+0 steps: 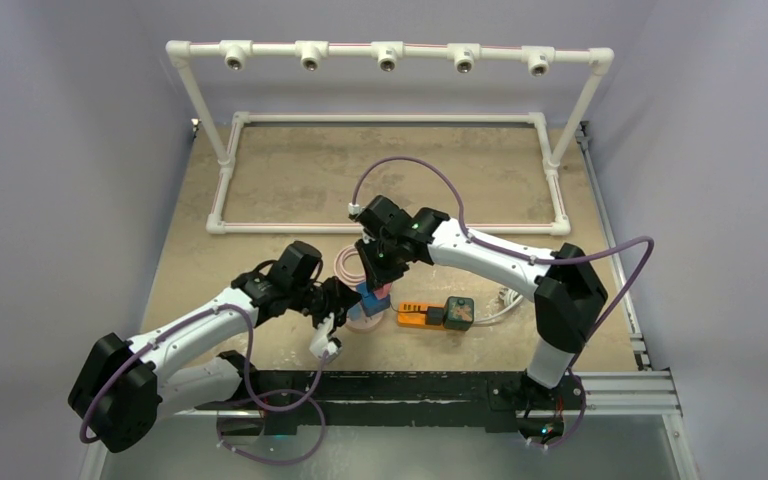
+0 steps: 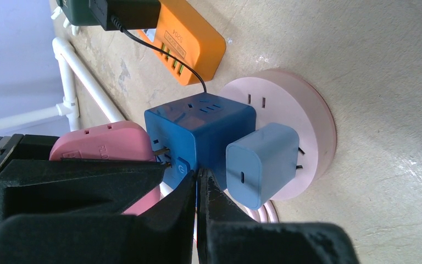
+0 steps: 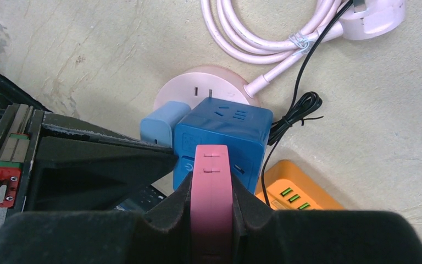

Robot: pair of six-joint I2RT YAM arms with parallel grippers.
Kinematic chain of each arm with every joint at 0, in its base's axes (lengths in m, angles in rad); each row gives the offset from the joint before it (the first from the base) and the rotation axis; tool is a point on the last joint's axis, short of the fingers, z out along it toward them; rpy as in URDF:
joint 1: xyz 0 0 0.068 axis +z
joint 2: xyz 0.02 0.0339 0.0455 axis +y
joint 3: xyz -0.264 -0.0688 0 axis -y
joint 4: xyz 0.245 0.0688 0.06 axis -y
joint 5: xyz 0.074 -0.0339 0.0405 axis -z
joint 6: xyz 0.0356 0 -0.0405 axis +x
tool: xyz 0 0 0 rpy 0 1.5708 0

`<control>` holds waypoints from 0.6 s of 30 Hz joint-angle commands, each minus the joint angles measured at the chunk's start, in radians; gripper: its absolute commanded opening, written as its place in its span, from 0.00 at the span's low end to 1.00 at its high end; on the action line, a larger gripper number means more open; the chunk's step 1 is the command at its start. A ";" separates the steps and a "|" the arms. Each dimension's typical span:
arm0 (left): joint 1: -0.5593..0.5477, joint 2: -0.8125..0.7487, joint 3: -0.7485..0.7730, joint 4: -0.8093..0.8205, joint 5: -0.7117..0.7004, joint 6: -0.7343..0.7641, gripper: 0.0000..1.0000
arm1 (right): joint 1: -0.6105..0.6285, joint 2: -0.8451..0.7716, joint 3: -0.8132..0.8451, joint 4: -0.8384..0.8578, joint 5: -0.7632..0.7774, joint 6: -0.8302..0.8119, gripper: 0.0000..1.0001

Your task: Insert the plug

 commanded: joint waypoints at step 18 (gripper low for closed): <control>-0.006 0.009 -0.026 -0.062 -0.024 -0.003 0.00 | 0.001 0.044 -0.065 -0.108 0.070 -0.037 0.00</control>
